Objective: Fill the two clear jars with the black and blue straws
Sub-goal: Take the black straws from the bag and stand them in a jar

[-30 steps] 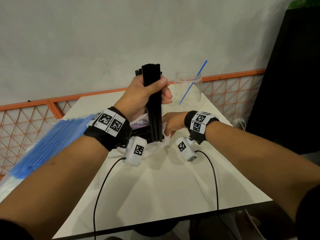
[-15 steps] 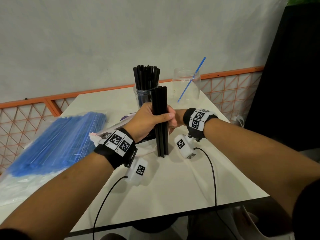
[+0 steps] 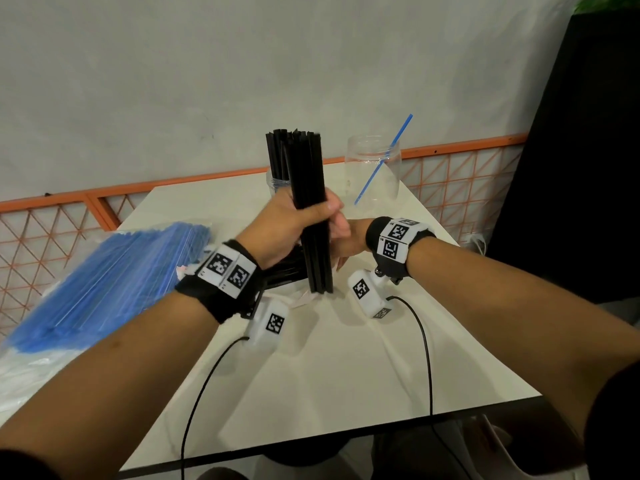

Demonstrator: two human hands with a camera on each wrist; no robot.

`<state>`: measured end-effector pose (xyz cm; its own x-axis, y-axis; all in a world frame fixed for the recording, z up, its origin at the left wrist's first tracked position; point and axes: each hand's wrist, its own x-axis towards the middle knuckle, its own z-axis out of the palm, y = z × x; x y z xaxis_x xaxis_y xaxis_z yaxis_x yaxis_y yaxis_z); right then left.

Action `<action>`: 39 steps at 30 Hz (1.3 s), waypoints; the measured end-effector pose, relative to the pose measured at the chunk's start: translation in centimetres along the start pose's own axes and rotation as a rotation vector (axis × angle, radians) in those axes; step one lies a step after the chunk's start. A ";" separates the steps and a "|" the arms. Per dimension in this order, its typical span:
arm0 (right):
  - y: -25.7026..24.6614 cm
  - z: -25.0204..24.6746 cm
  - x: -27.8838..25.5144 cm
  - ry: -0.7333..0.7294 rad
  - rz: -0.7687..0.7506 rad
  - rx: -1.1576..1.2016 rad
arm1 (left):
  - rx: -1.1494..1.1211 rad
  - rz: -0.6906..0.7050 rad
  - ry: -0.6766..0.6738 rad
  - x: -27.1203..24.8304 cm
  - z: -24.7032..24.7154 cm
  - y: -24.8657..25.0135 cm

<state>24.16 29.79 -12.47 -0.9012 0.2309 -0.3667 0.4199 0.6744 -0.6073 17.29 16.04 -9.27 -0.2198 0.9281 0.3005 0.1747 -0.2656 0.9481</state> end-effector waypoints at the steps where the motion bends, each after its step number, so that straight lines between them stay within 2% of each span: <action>1: -0.1 0.0 0.2 0.014 -0.004 -0.025 | -0.003 0.038 0.035 0.6 -0.6 1.0; 7: -1.1 -0.3 -0.9 -0.007 0.019 -0.038 | 0.013 0.271 0.365 5.9 -5.7 6.9; 12: -0.9 -0.5 -0.9 -0.003 0.023 -0.043 | 0.151 0.357 0.498 9.4 -7.6 7.9; 14: -0.8 -0.5 -0.8 -0.001 0.027 -0.042 | 0.170 0.356 0.508 10.4 -7.5 7.3; 18: -0.7 -0.5 -0.7 0.001 0.020 -0.039 | 0.190 0.233 0.489 11.3 -7.0 4.7; 22: -0.6 -0.4 -0.7 -0.001 0.021 -0.019 | 0.280 0.152 0.551 11.5 -7.4 2.7; 25: -0.5 -0.5 -0.7 -0.001 0.020 -0.017 | 0.334 0.182 0.617 11.9 -8.2 2.8; 27: -0.5 -0.5 -0.6 -0.001 0.019 -0.018 | 0.495 0.203 0.647 12.2 -8.7 3.0; 31: -0.6 -0.5 -0.7 -0.004 0.025 -0.015 | 0.888 0.230 0.572 12.0 -9.0 2.5; 34: -0.6 -0.4 -0.7 -0.005 0.028 -0.018 | 1.195 0.117 0.426 11.8 -8.9 1.6; 37: -0.6 -0.4 -0.7 -0.006 0.025 -0.020 | 1.327 0.050 0.312 11.3 -8.4 1.5; 39: -0.5 -0.3 -0.6 -0.010 0.021 -0.022 | 1.342 0.126 0.367 10.7 -7.9 2.4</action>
<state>24.47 29.53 -11.69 -0.8910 0.2385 -0.3862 0.4364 0.6844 -0.5841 7.80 23.28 -3.02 -0.3339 0.7408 0.5828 0.9406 0.3024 0.1546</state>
